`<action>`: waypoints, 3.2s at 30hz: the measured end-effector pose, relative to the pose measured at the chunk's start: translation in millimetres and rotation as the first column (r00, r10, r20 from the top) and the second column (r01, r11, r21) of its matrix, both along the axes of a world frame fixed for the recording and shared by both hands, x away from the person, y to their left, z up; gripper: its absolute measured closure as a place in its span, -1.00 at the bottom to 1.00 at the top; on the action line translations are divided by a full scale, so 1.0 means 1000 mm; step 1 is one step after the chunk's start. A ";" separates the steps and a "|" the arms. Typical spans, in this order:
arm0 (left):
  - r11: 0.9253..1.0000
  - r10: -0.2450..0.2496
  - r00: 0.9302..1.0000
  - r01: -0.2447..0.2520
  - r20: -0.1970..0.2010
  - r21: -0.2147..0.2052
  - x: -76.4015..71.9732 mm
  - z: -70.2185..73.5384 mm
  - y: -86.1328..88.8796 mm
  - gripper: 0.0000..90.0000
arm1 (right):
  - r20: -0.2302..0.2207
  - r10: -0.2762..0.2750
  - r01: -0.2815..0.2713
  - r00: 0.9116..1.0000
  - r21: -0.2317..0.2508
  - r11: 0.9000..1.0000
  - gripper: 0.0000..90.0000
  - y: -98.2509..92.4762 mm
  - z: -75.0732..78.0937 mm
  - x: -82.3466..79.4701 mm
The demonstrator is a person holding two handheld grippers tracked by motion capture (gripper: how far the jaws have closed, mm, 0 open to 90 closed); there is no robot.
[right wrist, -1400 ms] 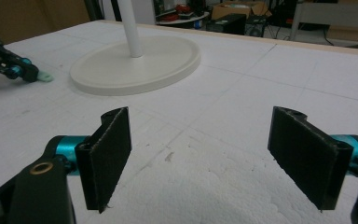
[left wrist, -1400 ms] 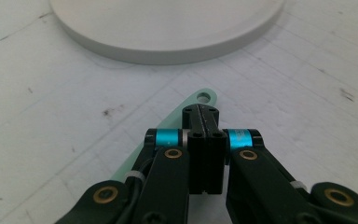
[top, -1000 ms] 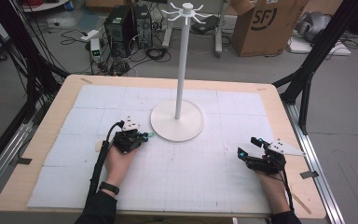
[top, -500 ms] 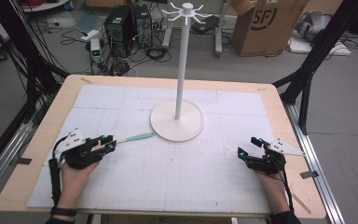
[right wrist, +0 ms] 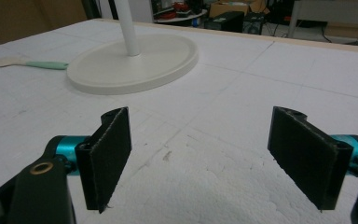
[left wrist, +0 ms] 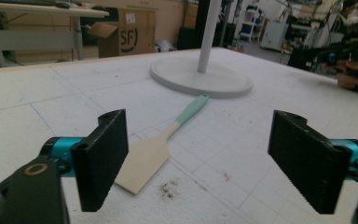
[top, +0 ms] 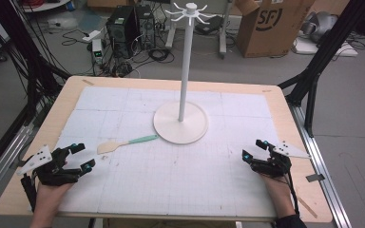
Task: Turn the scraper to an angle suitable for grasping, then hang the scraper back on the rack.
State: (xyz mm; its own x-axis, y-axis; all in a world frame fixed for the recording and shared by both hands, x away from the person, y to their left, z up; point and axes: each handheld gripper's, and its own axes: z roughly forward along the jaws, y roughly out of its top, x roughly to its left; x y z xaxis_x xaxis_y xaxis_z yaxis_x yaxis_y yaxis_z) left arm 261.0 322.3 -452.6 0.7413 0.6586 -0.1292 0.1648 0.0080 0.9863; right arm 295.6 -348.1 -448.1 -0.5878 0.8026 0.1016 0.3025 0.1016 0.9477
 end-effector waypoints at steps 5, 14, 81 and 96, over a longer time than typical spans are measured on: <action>1.000 0.004 1.000 -0.004 -0.005 0.011 0.000 0.000 -0.001 -0.59 | 0.003 0.001 -0.001 1.000 -0.005 1.000 -0.54 0.000 0.000 0.000; 0.998 -0.012 1.000 0.013 -0.015 0.054 0.005 0.011 -0.006 -0.63 | 0.002 0.001 -0.001 1.000 -0.003 1.000 -0.54 0.000 0.000 0.000; 0.856 -0.080 0.948 0.224 -0.309 0.466 0.107 0.005 -0.094 0.80 | 0.004 0.011 -0.011 1.000 -0.014 1.000 -0.54 0.001 0.000 0.000; 0.932 -0.069 0.972 0.143 -0.225 0.334 0.088 0.039 -0.084 0.81 | -0.001 0.010 -0.010 1.000 -0.009 1.000 -0.54 0.001 0.000 0.000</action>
State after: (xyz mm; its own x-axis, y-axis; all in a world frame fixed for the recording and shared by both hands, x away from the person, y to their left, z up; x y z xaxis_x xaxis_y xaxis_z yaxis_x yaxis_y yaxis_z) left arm 348.9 238.6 -413.2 0.7909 0.6085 -0.0652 0.3451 -0.3556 0.8686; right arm 295.1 -347.2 -448.0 -0.5960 0.7974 0.0947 0.3021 0.1134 0.9465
